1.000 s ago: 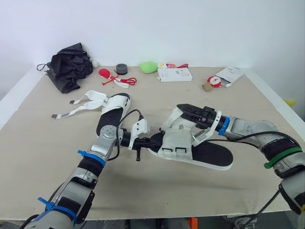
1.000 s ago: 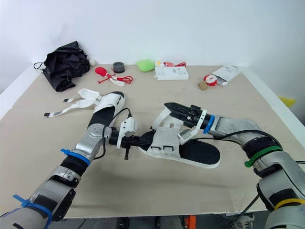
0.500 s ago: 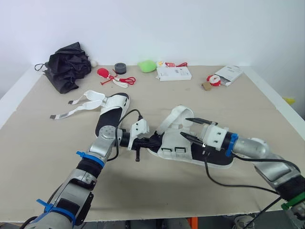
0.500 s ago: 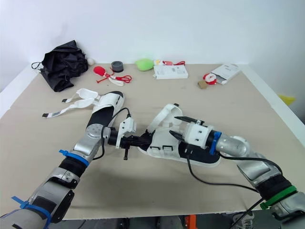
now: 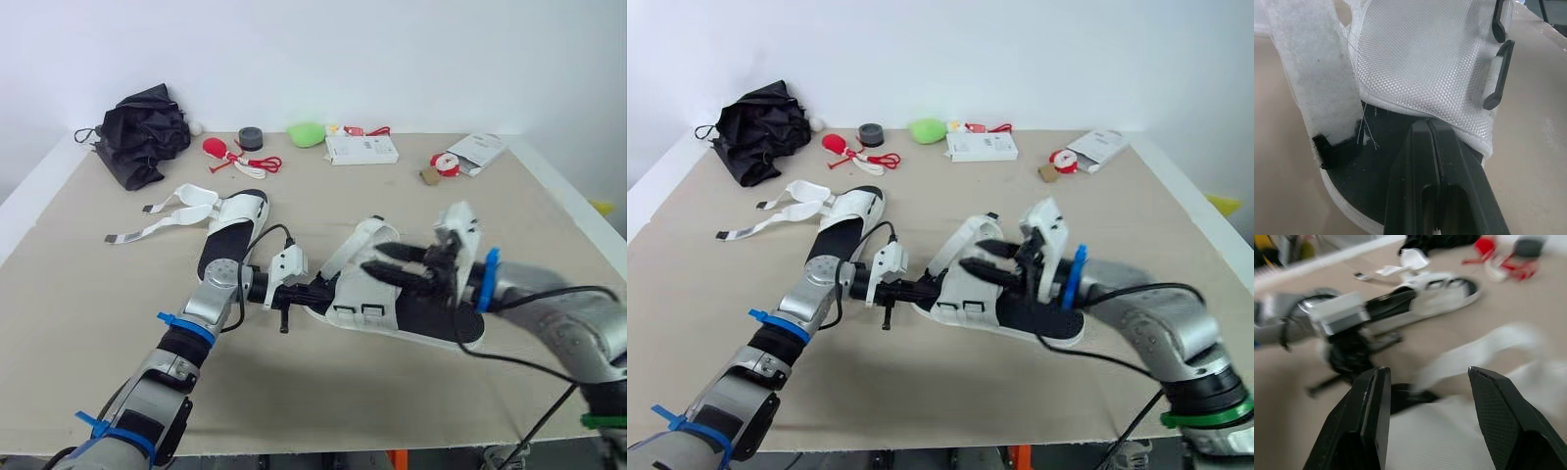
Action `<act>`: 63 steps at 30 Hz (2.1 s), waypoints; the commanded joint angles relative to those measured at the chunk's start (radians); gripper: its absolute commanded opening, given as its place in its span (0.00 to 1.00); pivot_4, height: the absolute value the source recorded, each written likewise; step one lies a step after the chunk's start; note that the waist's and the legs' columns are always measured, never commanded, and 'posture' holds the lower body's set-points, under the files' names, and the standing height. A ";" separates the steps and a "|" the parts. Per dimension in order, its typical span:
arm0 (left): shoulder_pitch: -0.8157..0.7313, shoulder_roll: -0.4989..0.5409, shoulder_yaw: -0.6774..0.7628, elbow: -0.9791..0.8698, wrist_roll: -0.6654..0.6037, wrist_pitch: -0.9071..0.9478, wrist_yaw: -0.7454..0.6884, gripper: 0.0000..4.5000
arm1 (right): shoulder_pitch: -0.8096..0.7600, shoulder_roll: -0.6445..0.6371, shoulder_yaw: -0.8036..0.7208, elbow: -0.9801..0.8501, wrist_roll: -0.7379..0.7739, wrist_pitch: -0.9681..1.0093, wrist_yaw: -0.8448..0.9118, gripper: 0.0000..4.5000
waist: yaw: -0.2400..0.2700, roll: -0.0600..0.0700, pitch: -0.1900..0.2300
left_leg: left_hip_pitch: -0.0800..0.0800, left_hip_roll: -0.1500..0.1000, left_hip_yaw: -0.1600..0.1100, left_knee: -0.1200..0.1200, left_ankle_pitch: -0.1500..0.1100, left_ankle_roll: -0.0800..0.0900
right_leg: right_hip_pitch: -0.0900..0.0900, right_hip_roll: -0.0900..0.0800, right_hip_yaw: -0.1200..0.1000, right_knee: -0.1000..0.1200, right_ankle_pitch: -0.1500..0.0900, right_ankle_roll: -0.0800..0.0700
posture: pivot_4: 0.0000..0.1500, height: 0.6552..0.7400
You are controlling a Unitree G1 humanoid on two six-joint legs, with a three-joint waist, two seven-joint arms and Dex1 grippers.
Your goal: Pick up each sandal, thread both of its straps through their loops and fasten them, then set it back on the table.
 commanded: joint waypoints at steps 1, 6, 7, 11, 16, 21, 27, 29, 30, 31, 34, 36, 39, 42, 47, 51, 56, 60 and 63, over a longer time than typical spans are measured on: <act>0.053 0.027 -0.040 0.055 0.054 0.057 0.017 0.00 | -0.004 0.059 -0.035 0.007 0.019 0.112 -0.109 0.61 | 0.000 0.001 0.001 | -0.001 0.000 0.000 0.000 0.000 0.000 | 0.000 0.000 0.000 0.000 0.000 0.000 | 1.00 1.00; 0.057 0.034 -0.042 0.042 0.051 0.066 0.018 0.00 | -0.036 0.152 -0.011 0.045 -0.086 0.143 -0.166 0.61 | -0.001 0.003 0.002 | -0.001 0.000 0.000 0.000 0.000 0.000 | 0.000 0.000 -0.002 -0.001 0.000 0.000 | 1.00 1.00; 0.057 0.035 -0.042 0.040 0.051 0.068 0.018 0.00 | -0.052 0.168 -0.010 0.058 -0.099 0.150 -0.170 0.61 | -0.001 0.003 0.002 | -0.001 0.000 0.000 0.000 0.000 0.000 | 0.000 0.001 -0.002 0.000 0.000 0.000 | 1.00 1.00; 0.050 0.040 -0.039 0.041 0.050 0.071 0.018 0.00 | -0.110 0.235 -0.025 0.091 -0.115 0.182 -0.167 0.61 | -0.001 0.003 0.002 | -0.001 0.000 0.000 0.000 0.000 0.000 | 0.000 0.001 -0.003 0.000 0.000 0.001 | 1.00 1.00; 0.047 0.042 -0.036 0.041 0.048 0.073 0.022 0.00 | -0.147 0.279 -0.016 0.101 -0.146 0.217 -0.146 0.61 | -0.001 0.003 0.002 | -0.001 0.001 -0.001 0.000 0.000 0.000 | 0.000 0.002 -0.004 0.000 0.002 0.004 | 1.00 1.00; 0.047 0.042 -0.034 0.037 0.047 0.077 0.024 0.00 | -0.158 0.334 -0.003 0.115 -0.189 0.222 -0.148 0.61 | -0.002 0.003 0.002 | -0.001 0.001 -0.002 0.000 0.000 0.000 | 0.000 0.002 -0.004 0.000 0.002 0.004 | 1.00 1.00; 0.051 0.046 -0.030 0.028 0.045 0.084 0.029 0.00 | -0.147 0.395 0.000 0.101 -0.215 0.252 -0.148 0.61 | -0.003 0.003 0.002 | -0.002 0.001 -0.002 0.000 0.000 0.000 | 0.000 0.002 -0.005 0.000 0.002 0.004 | 1.00 1.00; 0.053 0.047 -0.029 0.025 0.044 0.087 0.030 0.00 | -0.138 0.406 0.009 0.096 -0.226 0.254 -0.141 0.61 | -0.003 0.003 0.002 | -0.002 0.001 -0.003 0.000 0.000 0.000 | 0.000 0.002 -0.005 0.000 0.002 0.004 | 1.00 1.00; 0.054 0.048 -0.029 0.023 0.044 0.087 0.030 0.00 | -0.135 0.411 0.010 0.095 -0.231 0.253 -0.139 0.53 | -0.003 0.004 0.002 | -0.002 0.001 -0.003 0.000 0.000 0.000 | 0.000 0.002 -0.006 0.000 0.002 0.003 | 1.00 1.00; 0.055 0.049 -0.029 0.022 0.044 0.088 0.030 0.00 | -0.133 0.417 0.010 0.096 -0.237 0.253 -0.137 0.49 | -0.004 0.004 0.002 | -0.002 0.001 -0.003 0.000 0.000 0.000 | 0.000 0.002 -0.006 0.000 0.002 0.003 | 1.00 1.00; 0.055 0.050 -0.030 0.020 0.044 0.089 0.031 0.00 | -0.126 0.424 0.006 0.094 -0.250 0.241 -0.121 0.19 | -0.005 0.004 0.002 | -0.002 0.002 -0.003 0.000 0.000 0.000 | 0.000 0.002 -0.006 0.000 0.002 0.003 | 1.00 1.00; 0.053 0.048 -0.030 0.021 0.043 0.090 0.032 0.00 | -0.124 0.427 0.002 0.092 -0.257 0.241 -0.112 0.04 | -0.005 0.004 0.002 | -0.001 0.002 -0.003 0.000 0.000 0.000 | 0.000 0.003 -0.006 0.000 0.001 0.003 | 1.00 1.00; 0.050 0.046 -0.031 0.024 0.044 0.089 0.033 0.00 | -0.125 0.427 -0.009 0.105 -0.265 0.250 -0.103 0.01 | -0.005 0.004 0.002 | -0.001 0.003 -0.004 0.000 0.000 0.000 | 0.000 0.003 -0.007 0.000 0.000 0.000 | 1.00 1.00; 0.048 0.044 -0.032 0.026 0.043 0.088 0.033 0.00 | -0.155 0.415 -0.035 0.143 -0.261 0.287 -0.097 0.01 | -0.006 0.004 0.002 | -0.001 0.003 -0.003 0.000 0.000 0.000 | 0.000 0.003 -0.007 0.000 -0.001 -0.001 | 1.00 1.00; 0.044 0.037 -0.036 0.039 0.046 0.083 0.034 0.00 | -0.277 0.326 -0.157 0.192 -0.122 0.419 0.015 0.01 | -0.004 0.006 0.005 | -0.002 0.003 -0.003 0.001 0.000 0.000 | 0.000 0.002 -0.007 0.000 0.000 0.000 | 1.00 1.00; 0.041 0.032 -0.038 0.045 0.046 0.080 0.034 0.00 | -0.365 0.247 -0.246 0.241 -0.011 0.524 0.094 0.01 | -0.003 0.008 0.006 | -0.003 0.002 -0.002 0.001 0.000 0.000 | -0.001 0.001 -0.007 0.000 0.000 0.000 | 1.00 1.00; 0.043 0.031 -0.038 0.050 0.049 0.072 0.033 0.00 | -0.389 0.059 -0.185 0.218 0.095 0.716 0.314 0.01 | 0.000 0.009 0.006 | -0.004 0.002 -0.004 -0.001 0.000 -0.001 | -0.001 0.001 -0.011 0.000 0.000 0.001 | 1.00 1.00; 0.047 0.031 -0.038 0.047 0.049 0.072 0.031 0.00 | -0.366 -0.026 -0.096 0.200 0.070 0.731 0.408 0.01 | -0.001 0.009 0.006 | -0.005 0.002 -0.004 0.000 0.000 -0.001 | -0.001 0.000 -0.011 -0.001 -0.001 -0.002 | 1.00 1.00; 0.051 0.033 -0.039 0.044 0.049 0.072 0.030 0.00 | -0.363 -0.055 -0.052 0.206 0.047 0.724 0.452 0.01 | -0.001 0.008 0.007 | -0.005 0.002 -0.004 0.000 0.000 -0.001 | -0.001 0.000 -0.012 -0.001 -0.002 -0.002 | 1.00 1.00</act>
